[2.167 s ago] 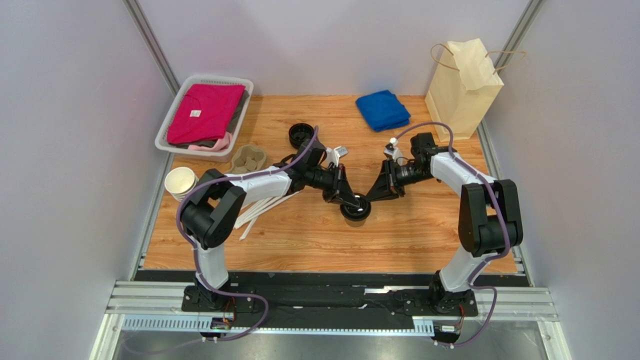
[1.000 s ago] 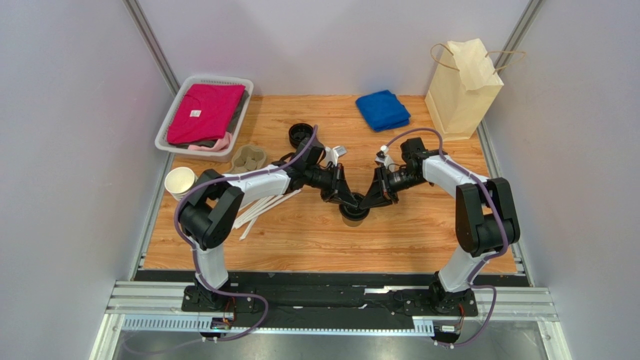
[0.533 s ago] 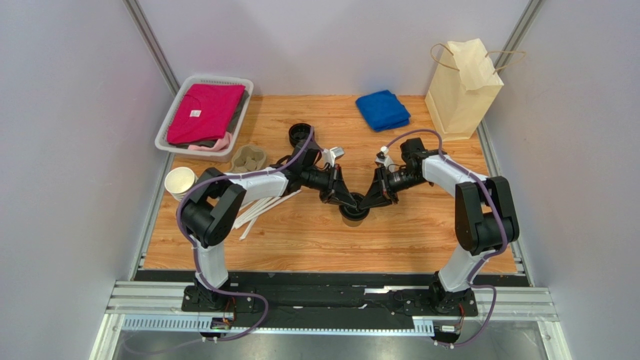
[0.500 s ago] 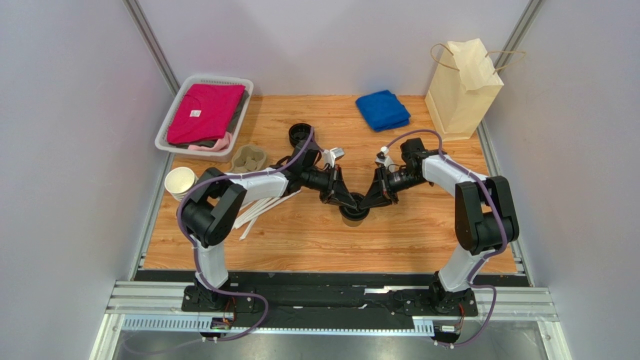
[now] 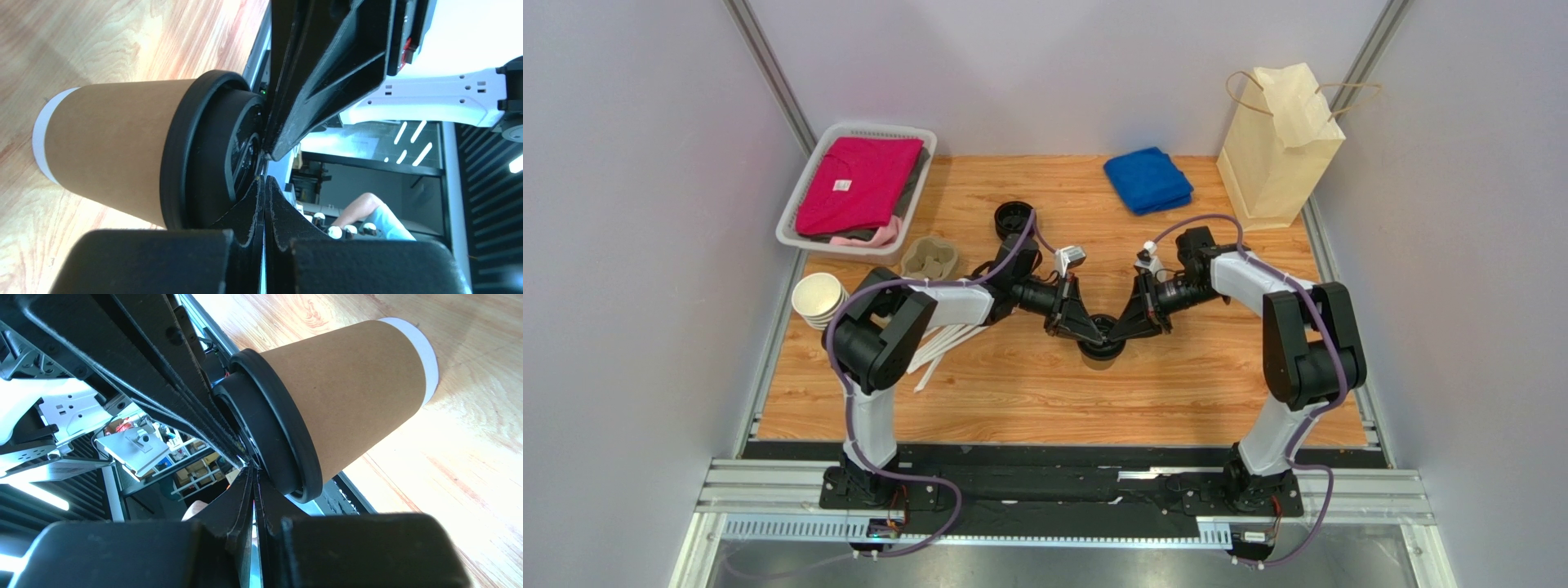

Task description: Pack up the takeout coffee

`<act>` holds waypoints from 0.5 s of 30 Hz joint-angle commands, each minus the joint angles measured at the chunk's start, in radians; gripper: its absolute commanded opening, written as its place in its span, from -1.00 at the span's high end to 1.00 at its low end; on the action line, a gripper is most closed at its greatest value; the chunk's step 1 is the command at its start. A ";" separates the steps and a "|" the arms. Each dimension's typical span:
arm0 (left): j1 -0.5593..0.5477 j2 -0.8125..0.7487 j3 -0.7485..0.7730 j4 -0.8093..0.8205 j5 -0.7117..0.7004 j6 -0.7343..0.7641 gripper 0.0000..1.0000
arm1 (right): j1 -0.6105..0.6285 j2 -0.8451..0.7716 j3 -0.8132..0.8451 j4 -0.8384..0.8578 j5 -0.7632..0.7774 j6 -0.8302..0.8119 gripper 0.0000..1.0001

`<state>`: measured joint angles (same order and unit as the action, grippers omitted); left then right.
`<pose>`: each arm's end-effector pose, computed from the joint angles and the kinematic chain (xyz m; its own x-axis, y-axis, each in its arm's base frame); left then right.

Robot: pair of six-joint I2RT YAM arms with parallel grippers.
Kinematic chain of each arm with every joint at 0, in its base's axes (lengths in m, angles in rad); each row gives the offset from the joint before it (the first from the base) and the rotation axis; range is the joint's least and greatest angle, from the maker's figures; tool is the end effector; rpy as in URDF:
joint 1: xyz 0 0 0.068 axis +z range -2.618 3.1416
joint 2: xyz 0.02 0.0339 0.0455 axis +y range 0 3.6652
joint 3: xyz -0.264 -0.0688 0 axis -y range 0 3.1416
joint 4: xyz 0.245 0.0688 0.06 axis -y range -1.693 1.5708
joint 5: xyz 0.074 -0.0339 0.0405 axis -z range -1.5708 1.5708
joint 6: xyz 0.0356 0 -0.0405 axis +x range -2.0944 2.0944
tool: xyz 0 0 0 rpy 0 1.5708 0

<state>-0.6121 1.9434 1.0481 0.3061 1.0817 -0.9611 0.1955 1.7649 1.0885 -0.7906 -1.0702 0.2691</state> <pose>0.3024 -0.2507 0.1553 -0.9742 0.2133 -0.0739 0.1257 0.2405 -0.9625 0.2970 0.0907 0.1754 -0.9891 -0.0658 0.1321 0.0836 0.4882 0.8687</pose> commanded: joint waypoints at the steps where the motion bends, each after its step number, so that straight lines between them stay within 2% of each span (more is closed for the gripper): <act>1: 0.029 0.130 -0.088 -0.128 -0.217 0.064 1.00 | 0.002 0.064 -0.015 0.037 0.242 -0.039 0.80; 7: 0.031 0.157 -0.086 -0.119 -0.220 0.059 1.00 | 0.004 0.056 -0.016 0.039 0.242 -0.044 0.79; 15: 0.014 0.069 -0.036 -0.156 -0.209 0.105 1.00 | 0.030 0.042 -0.001 0.036 0.184 -0.054 0.76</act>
<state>-0.6022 1.9594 1.0431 0.3519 1.1130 -0.9878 0.2024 1.7718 1.0939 -0.7925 -1.0752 0.2649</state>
